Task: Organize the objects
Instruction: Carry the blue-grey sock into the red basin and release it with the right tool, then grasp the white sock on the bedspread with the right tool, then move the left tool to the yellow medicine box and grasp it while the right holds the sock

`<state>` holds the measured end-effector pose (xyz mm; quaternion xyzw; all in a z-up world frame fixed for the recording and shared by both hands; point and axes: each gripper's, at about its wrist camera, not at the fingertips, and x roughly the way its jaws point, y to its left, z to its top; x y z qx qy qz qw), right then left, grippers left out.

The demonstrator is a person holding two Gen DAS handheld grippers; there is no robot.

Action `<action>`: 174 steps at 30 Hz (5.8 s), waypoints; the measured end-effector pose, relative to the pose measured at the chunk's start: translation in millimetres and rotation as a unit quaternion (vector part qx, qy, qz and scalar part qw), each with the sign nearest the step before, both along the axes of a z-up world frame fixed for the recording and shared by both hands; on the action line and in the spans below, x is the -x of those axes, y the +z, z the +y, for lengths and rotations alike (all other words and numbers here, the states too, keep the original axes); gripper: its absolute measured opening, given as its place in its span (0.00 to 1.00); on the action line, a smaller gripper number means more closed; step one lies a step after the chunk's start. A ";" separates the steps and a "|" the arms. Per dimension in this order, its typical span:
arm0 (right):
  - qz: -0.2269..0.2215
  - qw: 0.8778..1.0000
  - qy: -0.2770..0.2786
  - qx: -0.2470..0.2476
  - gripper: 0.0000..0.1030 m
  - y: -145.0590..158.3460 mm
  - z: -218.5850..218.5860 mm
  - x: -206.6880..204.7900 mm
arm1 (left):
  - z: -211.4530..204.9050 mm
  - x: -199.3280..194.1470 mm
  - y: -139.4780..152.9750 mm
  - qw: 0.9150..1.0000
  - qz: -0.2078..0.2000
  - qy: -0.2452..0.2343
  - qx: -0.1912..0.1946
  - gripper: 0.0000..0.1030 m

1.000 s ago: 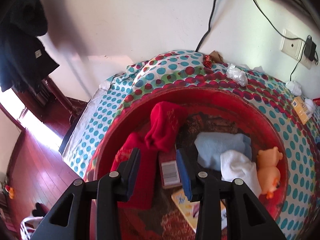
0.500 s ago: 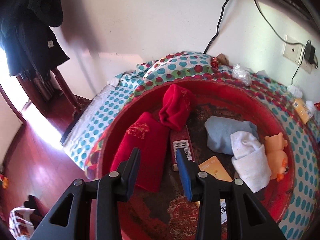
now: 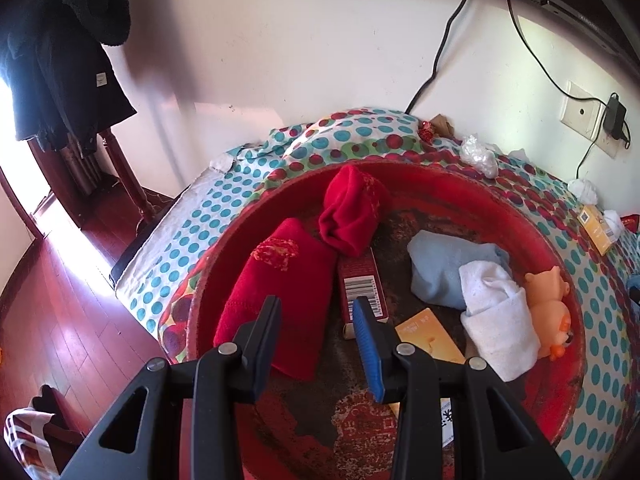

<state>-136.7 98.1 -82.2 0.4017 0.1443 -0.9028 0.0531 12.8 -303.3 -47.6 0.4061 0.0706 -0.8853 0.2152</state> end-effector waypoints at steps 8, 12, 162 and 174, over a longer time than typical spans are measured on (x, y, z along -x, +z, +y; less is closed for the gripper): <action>0.004 0.997 0.038 0.059 0.30 26.6 -24.6 -13.0 | -0.1 0.1 0.0 1.000 -0.002 0.005 0.007 0.37; 0.003 0.994 0.065 0.084 0.30 40.8 -42.9 -20.5 | -1.1 -0.1 -0.5 1.000 -0.002 0.005 0.003 0.37; -0.008 0.997 0.008 0.071 0.53 -11.5 56.5 57.9 | 217.1 93.2 33.2 0.977 -0.006 -0.204 0.067 0.37; -0.015 0.998 0.007 0.065 0.53 -14.1 71.2 55.3 | 300.3 173.3 8.2 0.963 -0.030 -0.263 0.052 0.37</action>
